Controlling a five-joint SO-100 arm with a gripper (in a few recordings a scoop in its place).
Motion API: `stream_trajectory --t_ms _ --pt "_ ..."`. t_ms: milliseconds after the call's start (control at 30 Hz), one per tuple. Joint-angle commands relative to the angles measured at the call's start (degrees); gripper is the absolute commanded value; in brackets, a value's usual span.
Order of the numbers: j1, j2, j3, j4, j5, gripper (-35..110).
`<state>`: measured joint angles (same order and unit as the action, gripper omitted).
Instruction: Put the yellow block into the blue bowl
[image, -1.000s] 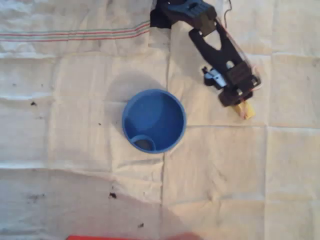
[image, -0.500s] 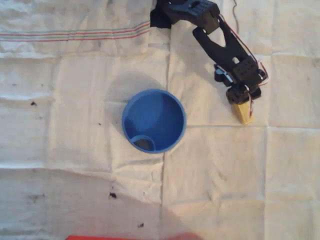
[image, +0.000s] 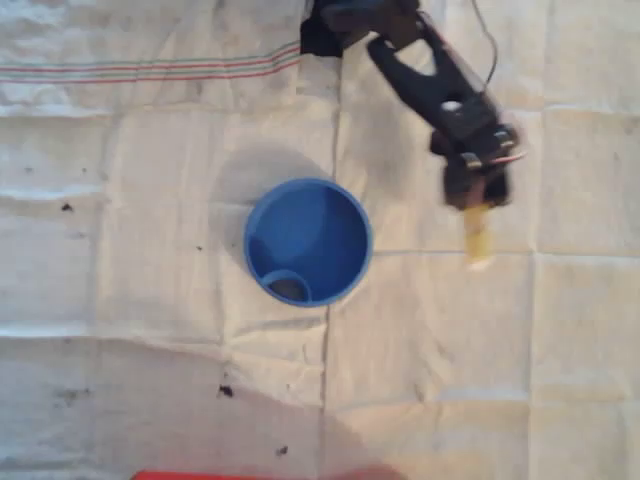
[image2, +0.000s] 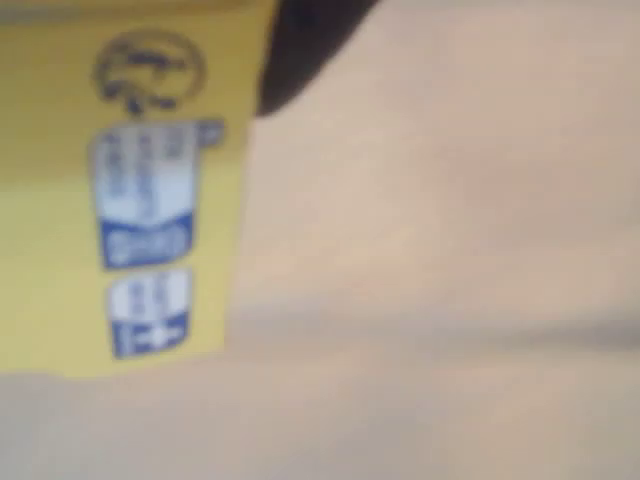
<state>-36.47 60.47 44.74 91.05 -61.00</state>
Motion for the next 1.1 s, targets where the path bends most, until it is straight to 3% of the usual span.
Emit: stream_trajectory --t_ms 0,433,800,1067 --pt "5.98 8.53 -5.19 0.26 0.62 0" --pt "20.57 10.55 -5.45 1.05 -0.09 0" --pt "22.59 10.37 -5.54 12.66 0.79 0" --pt "29.27 10.11 -5.45 13.10 -0.09 0"
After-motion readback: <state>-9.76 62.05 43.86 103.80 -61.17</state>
